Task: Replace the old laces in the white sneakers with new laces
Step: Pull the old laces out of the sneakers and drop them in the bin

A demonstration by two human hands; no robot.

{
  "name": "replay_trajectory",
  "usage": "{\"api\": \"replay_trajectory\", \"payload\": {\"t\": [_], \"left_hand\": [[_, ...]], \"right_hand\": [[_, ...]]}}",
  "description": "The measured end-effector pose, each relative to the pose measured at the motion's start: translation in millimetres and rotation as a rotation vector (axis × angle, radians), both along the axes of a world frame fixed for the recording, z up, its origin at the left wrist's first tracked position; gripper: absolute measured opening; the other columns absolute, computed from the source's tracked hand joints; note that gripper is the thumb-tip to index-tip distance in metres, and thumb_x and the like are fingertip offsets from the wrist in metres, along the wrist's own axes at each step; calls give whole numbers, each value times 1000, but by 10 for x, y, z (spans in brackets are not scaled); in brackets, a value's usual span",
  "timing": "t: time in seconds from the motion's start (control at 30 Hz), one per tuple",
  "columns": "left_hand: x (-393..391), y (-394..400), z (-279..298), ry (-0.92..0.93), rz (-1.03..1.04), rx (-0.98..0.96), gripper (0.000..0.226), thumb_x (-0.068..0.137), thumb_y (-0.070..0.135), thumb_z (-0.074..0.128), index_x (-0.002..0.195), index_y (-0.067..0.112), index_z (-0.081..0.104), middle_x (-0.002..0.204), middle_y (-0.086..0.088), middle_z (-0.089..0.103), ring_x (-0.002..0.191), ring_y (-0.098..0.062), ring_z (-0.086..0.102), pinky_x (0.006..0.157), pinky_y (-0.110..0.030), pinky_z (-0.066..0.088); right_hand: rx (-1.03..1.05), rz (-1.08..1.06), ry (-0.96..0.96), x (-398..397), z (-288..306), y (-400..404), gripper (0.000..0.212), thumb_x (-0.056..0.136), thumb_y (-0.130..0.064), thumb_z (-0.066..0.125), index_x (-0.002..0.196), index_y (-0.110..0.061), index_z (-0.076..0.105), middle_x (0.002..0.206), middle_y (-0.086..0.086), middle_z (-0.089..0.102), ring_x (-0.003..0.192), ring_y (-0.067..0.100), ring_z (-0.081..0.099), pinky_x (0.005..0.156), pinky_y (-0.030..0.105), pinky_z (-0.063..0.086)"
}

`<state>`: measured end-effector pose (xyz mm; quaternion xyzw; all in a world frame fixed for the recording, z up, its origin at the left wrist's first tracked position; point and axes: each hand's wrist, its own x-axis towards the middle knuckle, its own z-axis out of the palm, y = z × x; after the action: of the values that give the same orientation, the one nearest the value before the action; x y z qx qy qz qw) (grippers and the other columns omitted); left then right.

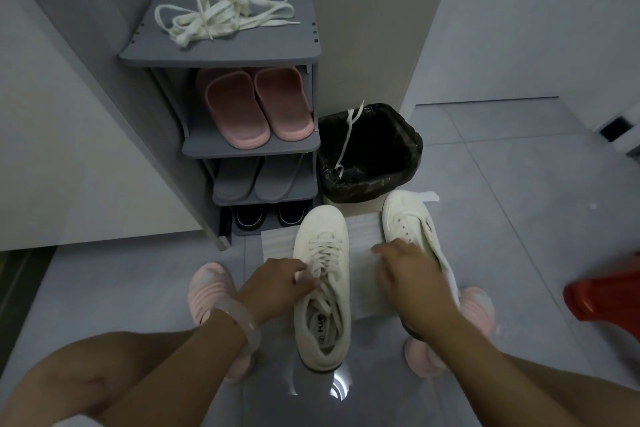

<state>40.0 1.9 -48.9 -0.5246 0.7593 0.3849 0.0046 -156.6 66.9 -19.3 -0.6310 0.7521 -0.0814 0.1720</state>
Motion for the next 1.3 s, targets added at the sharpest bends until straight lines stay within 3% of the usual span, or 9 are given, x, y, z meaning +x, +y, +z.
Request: {"api": "replay_trajectory", "payload": {"t": [0.13,0.33,0.5,0.63,0.73,0.9,1.03,1.17,1.3], "left_hand": [[-87,4,-10,60,74,-150,24,89,33,57,92,11,67,96,-3,66,85,-11,56,72,-20,38],[-220,64,-81,54,91,-217,11,90,17,51,89,9,57,88,3,48,83,-10,43,67,-17,28],[-255,15,-22,216,314,58,23,93,13,45,71,17,39,80,-1,53,70,-12,49,53,-13,35],[-220,-67,-3,386,517,283,22,96,11,39,75,15,40,71,0,55,63,-8,53,65,-22,47],[-202,-98,-15,287,407,190,9,95,19,45,87,15,43,77,1,52,66,-8,50,59,-19,41],[-228,-15,54,14,62,77,42,86,34,59,115,8,42,112,-6,51,101,-20,52,71,-21,35],[-198,0,47,-43,15,26,29,86,23,57,106,4,46,110,-12,54,100,-27,55,70,-25,37],[-140,-57,46,-17,-10,80,20,83,18,60,88,11,42,96,-6,53,87,-20,54,58,-21,37],[-118,-91,36,-2,-21,63,19,82,20,61,82,13,43,89,0,50,83,-15,50,54,-13,32]], "right_hand": [[135,-23,-239,398,-228,-34,29,93,-30,50,114,-13,60,108,3,59,98,15,55,72,18,34],[51,6,-142,544,-306,-76,17,94,-18,44,95,-7,55,97,5,53,79,15,43,61,24,31],[22,-52,-180,535,-290,-160,8,95,-17,40,89,-11,41,86,5,52,71,18,46,55,27,27],[2,-249,-376,456,-344,-221,13,95,-19,37,88,-9,41,81,13,63,71,29,62,66,41,51],[63,-233,-469,403,-334,-212,13,94,-20,44,88,-10,48,82,13,64,75,29,64,72,44,53],[123,-150,-429,387,-341,-122,17,87,-21,59,84,-5,56,87,8,60,76,16,54,62,22,39],[-45,-39,-344,443,-332,-91,15,91,-12,50,79,-15,42,83,1,47,68,12,41,55,20,28],[-225,-63,-195,203,-186,-226,6,93,-10,44,91,-8,49,87,5,48,72,21,47,61,30,34],[-159,64,-83,170,-184,-196,38,84,-7,60,120,-13,52,129,9,45,111,26,50,73,34,48]]}}
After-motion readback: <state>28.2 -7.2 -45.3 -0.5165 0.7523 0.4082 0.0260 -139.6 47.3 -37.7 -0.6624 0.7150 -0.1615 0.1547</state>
